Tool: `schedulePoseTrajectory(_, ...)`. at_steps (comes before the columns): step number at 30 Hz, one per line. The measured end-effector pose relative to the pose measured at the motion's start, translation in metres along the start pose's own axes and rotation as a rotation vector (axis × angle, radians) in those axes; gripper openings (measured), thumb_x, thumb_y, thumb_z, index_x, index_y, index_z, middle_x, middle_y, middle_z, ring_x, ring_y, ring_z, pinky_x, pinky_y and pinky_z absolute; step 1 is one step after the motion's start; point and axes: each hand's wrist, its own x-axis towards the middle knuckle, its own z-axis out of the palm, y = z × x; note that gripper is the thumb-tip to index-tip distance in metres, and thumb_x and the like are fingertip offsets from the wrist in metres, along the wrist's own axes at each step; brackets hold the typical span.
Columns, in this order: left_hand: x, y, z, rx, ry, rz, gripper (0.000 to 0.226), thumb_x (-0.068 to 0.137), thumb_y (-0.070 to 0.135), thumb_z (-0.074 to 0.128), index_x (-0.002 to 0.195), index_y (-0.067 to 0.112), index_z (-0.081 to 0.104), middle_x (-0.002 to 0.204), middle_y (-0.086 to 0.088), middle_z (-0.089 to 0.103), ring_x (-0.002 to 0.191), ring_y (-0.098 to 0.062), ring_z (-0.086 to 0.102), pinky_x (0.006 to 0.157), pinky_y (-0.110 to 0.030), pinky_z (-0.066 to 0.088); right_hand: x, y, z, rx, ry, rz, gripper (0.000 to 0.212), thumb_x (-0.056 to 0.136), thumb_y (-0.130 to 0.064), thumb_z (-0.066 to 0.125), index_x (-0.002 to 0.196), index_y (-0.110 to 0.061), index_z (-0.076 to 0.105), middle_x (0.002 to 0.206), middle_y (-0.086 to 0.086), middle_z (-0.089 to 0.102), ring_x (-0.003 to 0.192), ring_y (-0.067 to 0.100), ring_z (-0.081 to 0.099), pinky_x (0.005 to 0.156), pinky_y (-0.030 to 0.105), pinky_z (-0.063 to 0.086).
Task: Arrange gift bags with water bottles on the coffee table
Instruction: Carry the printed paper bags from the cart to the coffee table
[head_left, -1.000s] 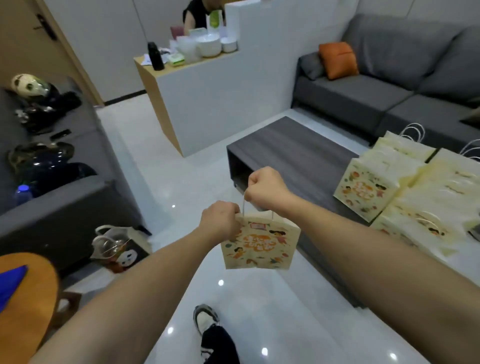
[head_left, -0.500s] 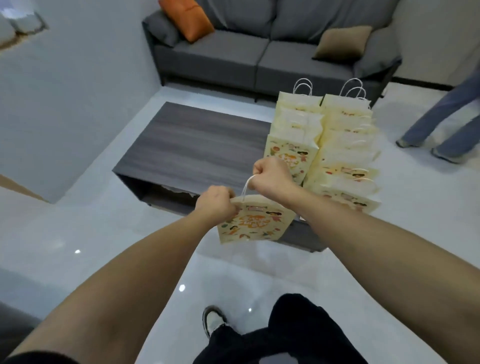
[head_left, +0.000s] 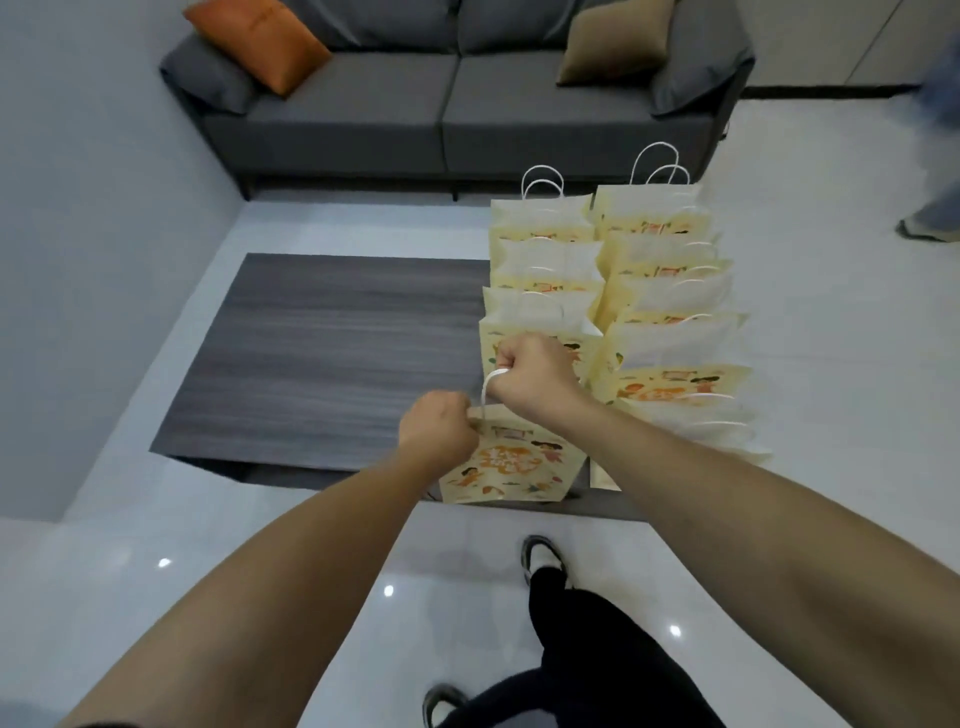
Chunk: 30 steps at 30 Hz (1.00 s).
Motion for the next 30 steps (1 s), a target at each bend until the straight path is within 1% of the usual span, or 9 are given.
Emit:
schedulePoseTrajectory(3,0.040,0.014,0.004,-0.007,-0.072,0.020,0.019,0.086,0.021,0.058,0.103,0.014,0.066,0.106,-0.011,0.067,0.101,-0.031,0.062,0.076,-0.037,0.051,0.033,0.022,-0.002,0.002,-0.019,0.040,0.008,0.072,-0.002,0.065,0.065,-0.001,0.062,0.067,0.010,0.060,0.067,0.024,0.052,0.053,0.028,0.030)
schedulePoseTrajectory(6,0.070,0.029,0.013,-0.022,-0.102,0.048,0.032,0.089,0.019,0.061,0.120,0.010,0.064,0.118,-0.016,0.065,0.111,-0.035,0.059,0.088,-0.040,0.048,0.060,0.039,-0.002,-0.021,-0.029,0.087,0.006,0.075,-0.005,0.063,0.072,0.001,0.064,0.072,0.012,0.063,0.070,0.028,0.055,0.057,0.033,0.036)
schedulePoseTrajectory(11,0.107,0.041,0.036,-0.050,-0.119,0.093,0.032,0.088,0.018,0.059,0.117,0.005,0.062,0.116,-0.019,0.063,0.108,-0.038,0.059,0.088,-0.042,0.049,0.086,0.063,0.004,-0.060,-0.084,0.171,0.012,0.075,-0.006,0.061,0.065,-0.009,0.057,0.067,0.007,0.055,0.071,0.029,0.052,0.055,0.035,0.030)
schedulePoseTrajectory(15,0.123,0.043,0.047,-0.081,-0.075,0.147,0.024,0.088,0.009,0.057,0.109,0.003,0.066,0.109,-0.018,0.062,0.098,-0.037,0.059,0.078,-0.040,0.047,0.094,0.074,0.008,-0.007,-0.041,0.257,0.023,0.079,-0.011,0.065,0.061,-0.019,0.052,0.074,0.002,0.059,0.076,0.025,0.054,0.060,0.031,0.030)
schedulePoseTrajectory(18,0.132,0.039,0.047,-0.111,-0.006,0.153,0.023,0.087,0.006,0.055,0.106,0.005,0.068,0.108,-0.015,0.062,0.098,-0.035,0.058,0.078,-0.041,0.050,0.102,0.073,0.006,0.029,0.012,0.277,0.012,0.078,-0.010,0.065,0.067,-0.013,0.061,0.072,0.005,0.061,0.074,0.027,0.056,0.055,0.031,0.034)
schedulePoseTrajectory(20,0.133,0.037,0.045,-0.121,0.020,0.148,0.024,0.086,0.007,0.055,0.105,0.007,0.068,0.111,-0.014,0.061,0.104,-0.035,0.056,0.081,-0.043,0.052,0.103,0.072,0.004,0.019,0.014,0.289,0.014,0.079,-0.010,0.064,0.067,-0.014,0.059,0.066,0.001,0.056,0.071,0.025,0.054,0.051,0.027,0.031)
schedulePoseTrajectory(23,0.123,0.039,0.040,-0.117,0.027,0.164,0.035,0.088,0.008,0.058,0.123,0.009,0.063,0.127,-0.012,0.057,0.122,-0.032,0.047,0.097,-0.044,0.047,0.102,0.071,0.001,0.001,0.018,0.314,0.022,0.081,-0.013,0.065,0.065,-0.021,0.053,0.067,-0.002,0.055,0.073,0.023,0.054,0.050,0.027,0.029)
schedulePoseTrajectory(26,0.108,0.037,0.035,-0.114,0.025,0.140,0.041,0.090,0.011,0.061,0.131,0.010,0.058,0.132,-0.011,0.055,0.125,-0.031,0.045,0.102,-0.045,0.044,0.094,0.066,0.002,-0.024,-0.003,0.304,0.007,0.081,-0.018,0.069,0.083,-0.021,0.062,0.085,0.000,0.064,0.084,0.022,0.058,0.060,0.029,0.035)
schedulePoseTrajectory(30,0.087,0.024,0.024,-0.173,0.009,0.113,0.049,0.093,0.019,0.062,0.140,0.011,0.051,0.139,-0.009,0.051,0.127,-0.032,0.047,0.104,-0.046,0.044,0.077,0.052,0.010,-0.079,-0.098,0.257,0.046,0.079,-0.024,0.074,0.123,-0.026,0.064,0.115,0.000,0.069,0.109,0.022,0.062,0.084,0.031,0.048)
